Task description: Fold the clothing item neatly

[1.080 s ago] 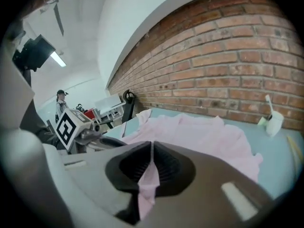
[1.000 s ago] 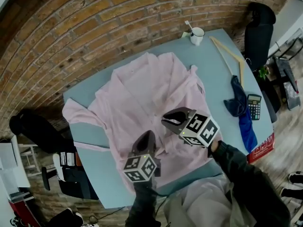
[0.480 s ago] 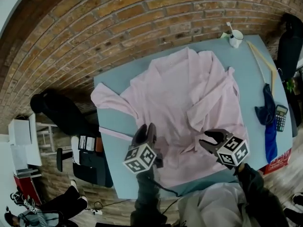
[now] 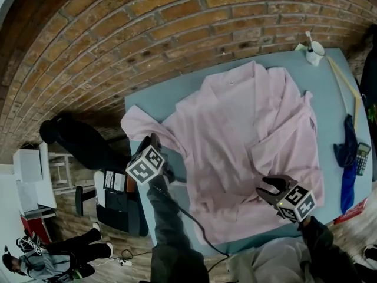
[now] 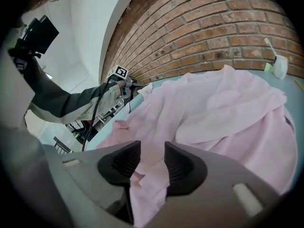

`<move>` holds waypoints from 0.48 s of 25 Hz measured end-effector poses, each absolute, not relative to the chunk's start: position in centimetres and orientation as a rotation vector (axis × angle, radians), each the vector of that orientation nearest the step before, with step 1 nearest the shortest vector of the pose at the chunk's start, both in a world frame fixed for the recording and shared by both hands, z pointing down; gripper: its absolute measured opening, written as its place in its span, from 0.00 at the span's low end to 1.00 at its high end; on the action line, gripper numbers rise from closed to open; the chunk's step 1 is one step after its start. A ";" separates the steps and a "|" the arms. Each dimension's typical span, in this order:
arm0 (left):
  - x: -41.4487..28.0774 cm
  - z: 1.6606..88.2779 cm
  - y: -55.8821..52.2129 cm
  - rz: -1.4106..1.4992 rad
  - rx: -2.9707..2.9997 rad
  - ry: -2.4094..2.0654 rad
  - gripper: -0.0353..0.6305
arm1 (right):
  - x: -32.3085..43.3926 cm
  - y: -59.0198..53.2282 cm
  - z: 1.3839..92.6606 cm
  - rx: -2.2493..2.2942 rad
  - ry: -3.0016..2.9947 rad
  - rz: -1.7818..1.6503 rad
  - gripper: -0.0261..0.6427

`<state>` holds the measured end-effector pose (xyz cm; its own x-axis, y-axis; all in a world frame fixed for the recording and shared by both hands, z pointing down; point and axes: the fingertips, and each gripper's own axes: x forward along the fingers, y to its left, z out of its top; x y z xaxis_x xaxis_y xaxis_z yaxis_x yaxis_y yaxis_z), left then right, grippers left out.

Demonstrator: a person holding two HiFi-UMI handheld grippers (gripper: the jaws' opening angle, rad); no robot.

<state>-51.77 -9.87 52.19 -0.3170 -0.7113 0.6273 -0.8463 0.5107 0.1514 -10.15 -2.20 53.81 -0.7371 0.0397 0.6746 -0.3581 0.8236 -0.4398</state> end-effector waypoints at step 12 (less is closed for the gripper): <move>-60.0 60.2 -16.1 0.538 1.058 -1.962 0.50 | -10.8 -3.2 56.0 0.245 -2.234 0.740 0.28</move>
<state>-60.01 -16.11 60.22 -0.3075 -0.4799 0.8217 -0.8318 0.5549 0.0128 -10.79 -3.21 55.97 -0.6956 0.0519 0.7166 -0.3864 0.8139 -0.4340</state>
